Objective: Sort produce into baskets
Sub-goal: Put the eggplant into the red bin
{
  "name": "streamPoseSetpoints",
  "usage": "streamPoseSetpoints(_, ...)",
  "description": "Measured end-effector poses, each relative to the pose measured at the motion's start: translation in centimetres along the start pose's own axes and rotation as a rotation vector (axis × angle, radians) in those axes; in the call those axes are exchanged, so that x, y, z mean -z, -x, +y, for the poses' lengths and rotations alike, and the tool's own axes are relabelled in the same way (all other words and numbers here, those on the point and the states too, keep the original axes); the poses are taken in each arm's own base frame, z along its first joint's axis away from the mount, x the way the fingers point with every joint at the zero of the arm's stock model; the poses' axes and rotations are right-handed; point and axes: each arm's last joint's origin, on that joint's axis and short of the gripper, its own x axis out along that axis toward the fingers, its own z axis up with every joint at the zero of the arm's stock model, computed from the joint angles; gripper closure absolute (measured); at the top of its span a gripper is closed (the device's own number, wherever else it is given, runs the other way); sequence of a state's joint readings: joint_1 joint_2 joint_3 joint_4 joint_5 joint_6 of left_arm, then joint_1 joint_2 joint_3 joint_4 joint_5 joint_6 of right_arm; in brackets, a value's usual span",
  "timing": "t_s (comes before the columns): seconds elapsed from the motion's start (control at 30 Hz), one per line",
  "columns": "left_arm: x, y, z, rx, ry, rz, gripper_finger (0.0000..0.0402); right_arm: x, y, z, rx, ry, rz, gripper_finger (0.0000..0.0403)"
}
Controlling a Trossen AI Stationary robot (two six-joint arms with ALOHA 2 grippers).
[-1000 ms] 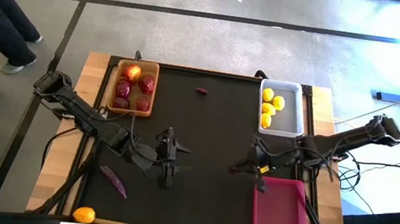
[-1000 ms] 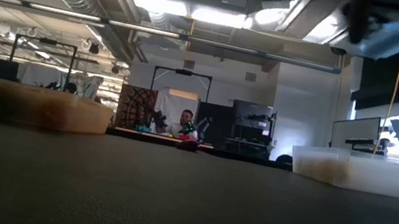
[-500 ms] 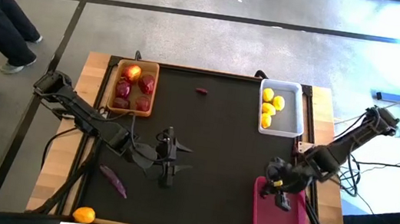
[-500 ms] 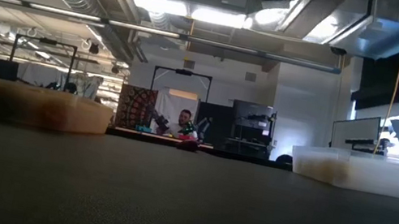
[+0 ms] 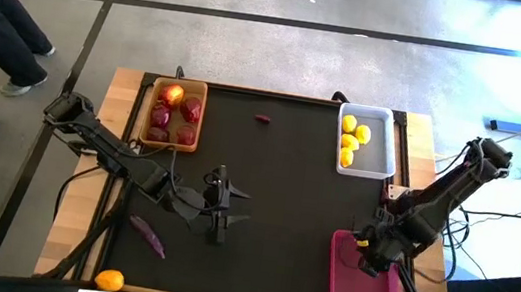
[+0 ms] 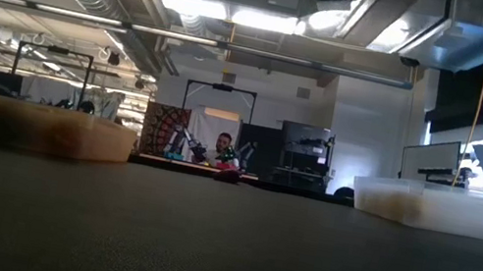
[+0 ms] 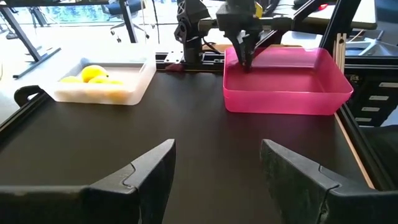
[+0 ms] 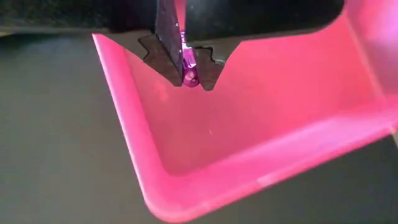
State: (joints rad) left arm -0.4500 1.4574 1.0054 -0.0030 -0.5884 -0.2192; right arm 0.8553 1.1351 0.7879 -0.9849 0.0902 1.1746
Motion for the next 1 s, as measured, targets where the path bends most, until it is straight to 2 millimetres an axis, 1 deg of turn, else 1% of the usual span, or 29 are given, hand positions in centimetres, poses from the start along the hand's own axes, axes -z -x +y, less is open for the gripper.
streamPoseSetpoints(0.27,0.1,0.0,0.0,-0.001,0.002,0.006,0.0172,1.0,-2.2,0.6,0.159,0.059,0.118,0.0402)
streamPoseSetpoints(0.43,0.1,0.0,0.0,-0.001,0.014,0.006,0.0172,1.6,-4.1,0.2,0.242,0.063,0.188,0.0402)
streamPoseSetpoints(0.6,0.1,0.0,0.0,-0.001,0.013,0.006,0.0172,1.8,-5.1,0.0,0.298,0.064,0.228,0.0399)
streamPoseSetpoints(0.7,0.1,0.0,0.0,-0.001,0.013,0.006,0.0172,1.8,-5.2,0.1,0.288,0.058,0.233,0.0376)
streamPoseSetpoints(0.9,0.1,0.0,0.0,-0.001,0.013,0.006,0.0172,1.8,-5.1,0.2,0.278,0.051,0.254,0.029)
streamPoseSetpoints(1.0,0.1,0.0,0.0,-0.001,0.013,0.006,0.0172,1.4,-4.4,0.9,0.25,0.057,0.228,0.0254)
